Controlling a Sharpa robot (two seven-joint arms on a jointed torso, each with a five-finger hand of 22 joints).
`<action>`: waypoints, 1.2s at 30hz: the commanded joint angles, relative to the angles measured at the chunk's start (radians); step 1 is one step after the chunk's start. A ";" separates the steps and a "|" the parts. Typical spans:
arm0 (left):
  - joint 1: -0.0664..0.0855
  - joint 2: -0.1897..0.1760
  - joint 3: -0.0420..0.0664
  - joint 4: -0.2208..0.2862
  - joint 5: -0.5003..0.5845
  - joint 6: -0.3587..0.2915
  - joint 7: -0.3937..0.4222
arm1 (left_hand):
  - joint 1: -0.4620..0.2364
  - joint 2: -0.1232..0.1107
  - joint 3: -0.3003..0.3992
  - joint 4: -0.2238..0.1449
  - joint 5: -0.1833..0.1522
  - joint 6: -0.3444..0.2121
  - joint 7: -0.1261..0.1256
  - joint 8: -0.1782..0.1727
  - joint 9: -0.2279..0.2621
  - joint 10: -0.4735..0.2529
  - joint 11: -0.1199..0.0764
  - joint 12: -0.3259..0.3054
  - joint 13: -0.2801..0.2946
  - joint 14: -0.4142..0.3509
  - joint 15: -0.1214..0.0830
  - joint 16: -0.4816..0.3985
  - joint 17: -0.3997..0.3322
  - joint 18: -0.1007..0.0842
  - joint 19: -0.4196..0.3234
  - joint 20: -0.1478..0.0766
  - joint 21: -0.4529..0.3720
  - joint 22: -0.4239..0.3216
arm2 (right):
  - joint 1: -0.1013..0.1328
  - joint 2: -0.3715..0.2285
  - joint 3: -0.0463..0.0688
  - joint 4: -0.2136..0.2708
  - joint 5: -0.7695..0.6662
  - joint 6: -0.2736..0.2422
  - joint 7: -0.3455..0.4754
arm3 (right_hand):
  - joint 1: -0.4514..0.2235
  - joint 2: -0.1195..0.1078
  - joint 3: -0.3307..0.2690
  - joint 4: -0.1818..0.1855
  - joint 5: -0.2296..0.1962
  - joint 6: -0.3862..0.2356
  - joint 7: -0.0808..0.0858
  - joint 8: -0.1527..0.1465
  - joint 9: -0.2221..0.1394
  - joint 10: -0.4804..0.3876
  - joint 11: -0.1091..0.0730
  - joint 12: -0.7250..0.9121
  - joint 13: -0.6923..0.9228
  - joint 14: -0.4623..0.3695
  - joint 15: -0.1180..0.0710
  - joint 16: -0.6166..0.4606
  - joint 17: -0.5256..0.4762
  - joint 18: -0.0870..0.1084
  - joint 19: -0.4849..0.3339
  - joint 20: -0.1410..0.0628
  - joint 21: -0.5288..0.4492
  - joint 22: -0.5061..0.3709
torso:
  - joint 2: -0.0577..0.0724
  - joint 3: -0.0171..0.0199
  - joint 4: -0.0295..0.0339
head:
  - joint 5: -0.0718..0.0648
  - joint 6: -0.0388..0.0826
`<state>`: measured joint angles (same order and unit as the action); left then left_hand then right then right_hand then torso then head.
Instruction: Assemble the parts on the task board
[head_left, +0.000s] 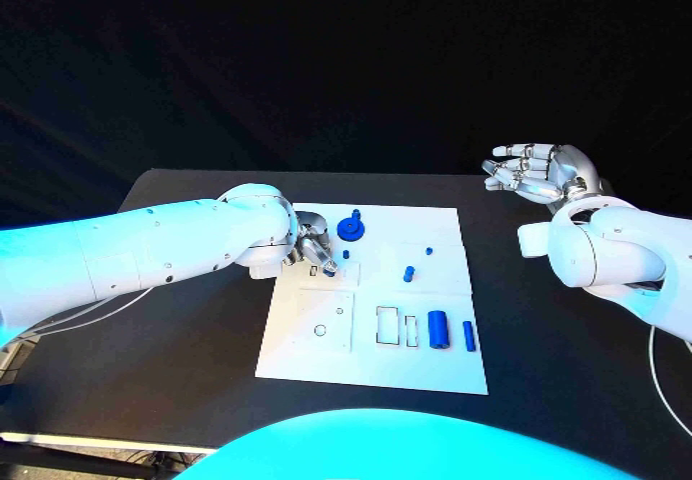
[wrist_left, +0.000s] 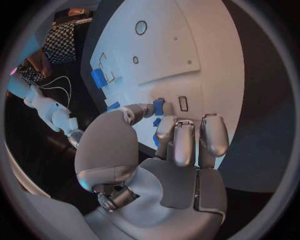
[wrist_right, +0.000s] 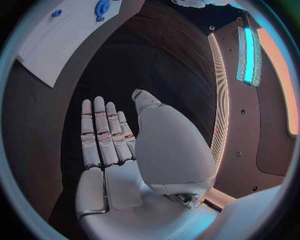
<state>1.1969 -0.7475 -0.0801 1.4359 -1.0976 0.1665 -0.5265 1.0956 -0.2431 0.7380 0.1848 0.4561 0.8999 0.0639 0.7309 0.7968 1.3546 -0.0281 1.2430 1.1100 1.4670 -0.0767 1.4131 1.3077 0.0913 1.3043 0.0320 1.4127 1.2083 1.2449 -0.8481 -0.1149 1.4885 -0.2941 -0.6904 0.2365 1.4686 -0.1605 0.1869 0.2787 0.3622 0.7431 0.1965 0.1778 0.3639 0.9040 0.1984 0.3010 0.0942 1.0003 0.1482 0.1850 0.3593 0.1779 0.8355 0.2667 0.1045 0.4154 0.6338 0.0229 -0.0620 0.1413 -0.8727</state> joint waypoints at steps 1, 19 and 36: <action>-0.003 0.000 -0.001 0.003 -0.007 0.031 -0.003 | 0.001 0.010 0.199 -0.205 0.002 0.022 -0.018 0.002 0.001 0.003 -0.001 0.001 -0.001 0.037 -0.008 -0.001 0.004 -0.011 0.002 -0.002 0.007 0.002 | -0.001 0.001 0.000 0.000 -0.012 0.013 0.003 | -0.007 -0.003 0.005 0.000 0.007 -0.007 0.075 0.007 -0.002 0.003 0.006 -0.002 -0.001 0.000 0.006 -0.003 -0.001 0.004 -0.008 0.001 -0.007 -0.001 | 0.000 0.0002 0.0006 | -0.001 0.000; -0.003 -0.006 -0.001 -0.009 0.046 0.027 -0.003 | -0.001 0.011 0.201 -0.212 0.012 0.025 -0.020 0.004 0.004 0.012 -0.003 0.013 0.015 0.037 -0.009 -0.001 0.005 -0.012 0.006 -0.003 0.010 0.008 | -0.001 0.002 0.000 -0.002 -0.012 0.014 0.002 | -0.007 -0.003 0.005 0.000 0.007 -0.007 0.075 0.007 -0.002 0.003 0.006 -0.002 -0.001 0.000 0.006 -0.003 -0.001 0.004 -0.008 0.001 -0.007 -0.001 | 0.000 -0.0004 0.0001 | 0.001 0.000; -0.002 0.013 -0.001 -0.031 0.074 0.086 -0.007 | -0.029 0.029 0.198 -0.210 0.023 0.042 -0.028 0.009 0.009 0.034 -0.009 0.033 0.038 0.038 -0.012 -0.001 0.005 -0.013 0.009 -0.004 0.013 0.014 | -0.002 0.002 0.000 -0.002 -0.013 0.016 0.001 | -0.007 -0.004 0.007 0.000 0.007 -0.007 0.075 0.007 -0.002 0.003 0.006 -0.001 -0.003 0.000 0.006 -0.005 -0.003 0.004 -0.007 0.001 -0.008 -0.004 | 0.001 0.0013 0.0004 | 0.000 0.000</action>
<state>1.1984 -0.7387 -0.0775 1.4046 -1.0368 0.2025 -0.5268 1.0713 -0.2185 0.7353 0.1820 0.4780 0.9067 0.0642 0.7357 0.8084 1.3838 -0.0385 1.2701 1.1483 1.4670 -0.0839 1.4131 1.3075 0.0914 1.3079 0.0283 1.4201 1.2210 1.2440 -0.8463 -0.1150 1.4864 -0.2963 -0.6884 0.2327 1.4686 -0.1605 0.1869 0.2787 0.3622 0.7431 0.1964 0.1817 0.3633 0.9040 0.1984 0.3009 0.0916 1.0003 0.1482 0.1850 0.3576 0.1779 0.8355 0.2666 0.0983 0.4125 0.6341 0.0237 -0.0616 0.1423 -0.8728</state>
